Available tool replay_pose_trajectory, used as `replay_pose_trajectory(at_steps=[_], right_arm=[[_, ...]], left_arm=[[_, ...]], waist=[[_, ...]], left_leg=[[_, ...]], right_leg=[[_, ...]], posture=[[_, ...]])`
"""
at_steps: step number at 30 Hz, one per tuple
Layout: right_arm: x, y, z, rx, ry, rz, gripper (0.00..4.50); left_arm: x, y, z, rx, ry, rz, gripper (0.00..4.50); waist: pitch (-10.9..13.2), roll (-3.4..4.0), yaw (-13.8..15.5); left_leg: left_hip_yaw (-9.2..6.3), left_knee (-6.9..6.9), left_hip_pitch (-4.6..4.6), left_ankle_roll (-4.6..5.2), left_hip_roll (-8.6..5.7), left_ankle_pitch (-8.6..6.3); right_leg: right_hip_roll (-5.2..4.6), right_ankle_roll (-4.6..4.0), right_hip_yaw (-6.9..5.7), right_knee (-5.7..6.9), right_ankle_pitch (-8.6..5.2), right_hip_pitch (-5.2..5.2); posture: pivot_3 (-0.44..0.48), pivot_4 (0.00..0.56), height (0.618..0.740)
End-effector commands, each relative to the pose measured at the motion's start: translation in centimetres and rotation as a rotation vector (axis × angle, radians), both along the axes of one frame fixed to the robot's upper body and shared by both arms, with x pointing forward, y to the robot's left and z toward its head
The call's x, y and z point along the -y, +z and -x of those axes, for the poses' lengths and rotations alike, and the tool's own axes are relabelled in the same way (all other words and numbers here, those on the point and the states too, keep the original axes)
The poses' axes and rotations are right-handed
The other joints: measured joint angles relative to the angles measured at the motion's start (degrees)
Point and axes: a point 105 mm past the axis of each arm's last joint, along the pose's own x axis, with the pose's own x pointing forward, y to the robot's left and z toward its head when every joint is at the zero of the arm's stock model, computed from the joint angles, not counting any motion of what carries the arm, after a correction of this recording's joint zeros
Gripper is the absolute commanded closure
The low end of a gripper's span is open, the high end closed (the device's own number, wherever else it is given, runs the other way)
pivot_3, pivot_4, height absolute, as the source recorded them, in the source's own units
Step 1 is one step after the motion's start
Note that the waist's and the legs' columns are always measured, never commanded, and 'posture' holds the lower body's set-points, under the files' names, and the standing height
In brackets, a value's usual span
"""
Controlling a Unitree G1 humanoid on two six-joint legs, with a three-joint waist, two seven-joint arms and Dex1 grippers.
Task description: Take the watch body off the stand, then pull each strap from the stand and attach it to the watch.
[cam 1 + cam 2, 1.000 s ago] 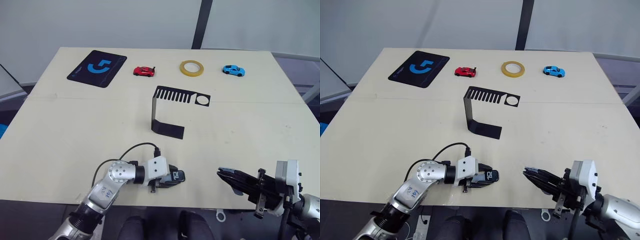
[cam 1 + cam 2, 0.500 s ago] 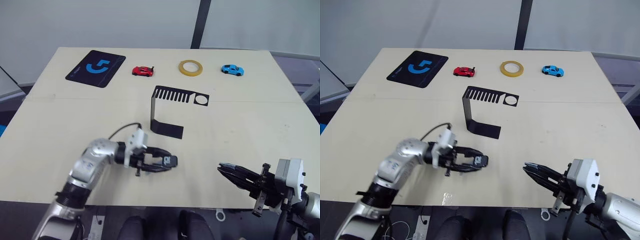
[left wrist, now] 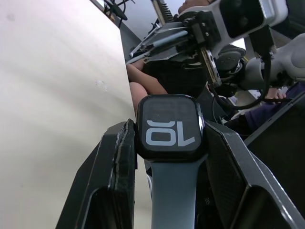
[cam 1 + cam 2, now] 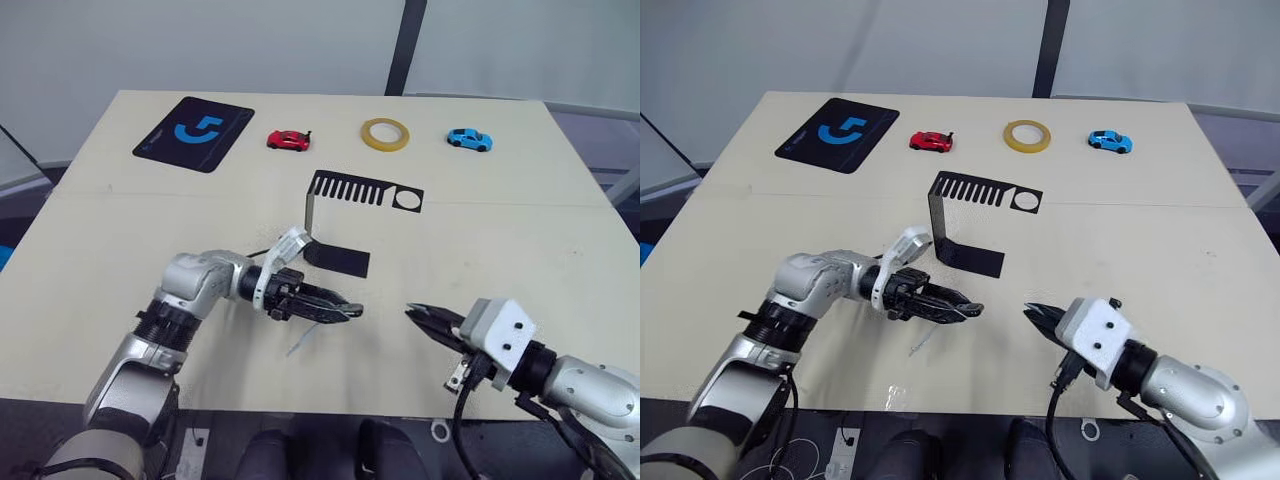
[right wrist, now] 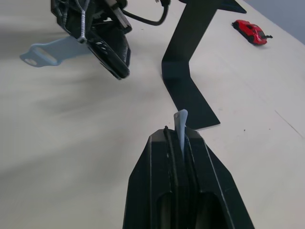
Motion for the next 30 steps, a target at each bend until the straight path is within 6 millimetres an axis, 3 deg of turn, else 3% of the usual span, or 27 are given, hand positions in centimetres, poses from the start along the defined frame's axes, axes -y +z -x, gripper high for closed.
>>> replay_pose_trajectory(at_steps=[1, 30], right_arm=[[-2.1, 2.0, 1.8, 0.131, 0.118, 0.024, 4.5], [-3.1, 1.5, 1.6, 0.159, 0.184, 0.056, 4.5]], left_arm=[[0.3, 0.8, -0.4, -0.047, 0.013, 0.024, 2.82], [1.5, 0.6, 0.0, -0.076, 0.002, 0.026, 2.82]], waist=[[0.0, 0.0, 0.0], [0.0, 0.0, -0.01]], left_leg=[[0.0, 0.0, 0.0, 0.0, 0.0, 0.0], [-0.01, 0.06, -0.01, -0.01, 0.0, 0.01]], right_leg=[[0.0, 0.0, 0.0, 0.0, 0.0, 0.0], [-0.01, 0.0, 0.0, 0.04, 0.0, 0.0]], posture=[[0.0, 0.15, 0.737], [0.0, 0.15, 0.737]])
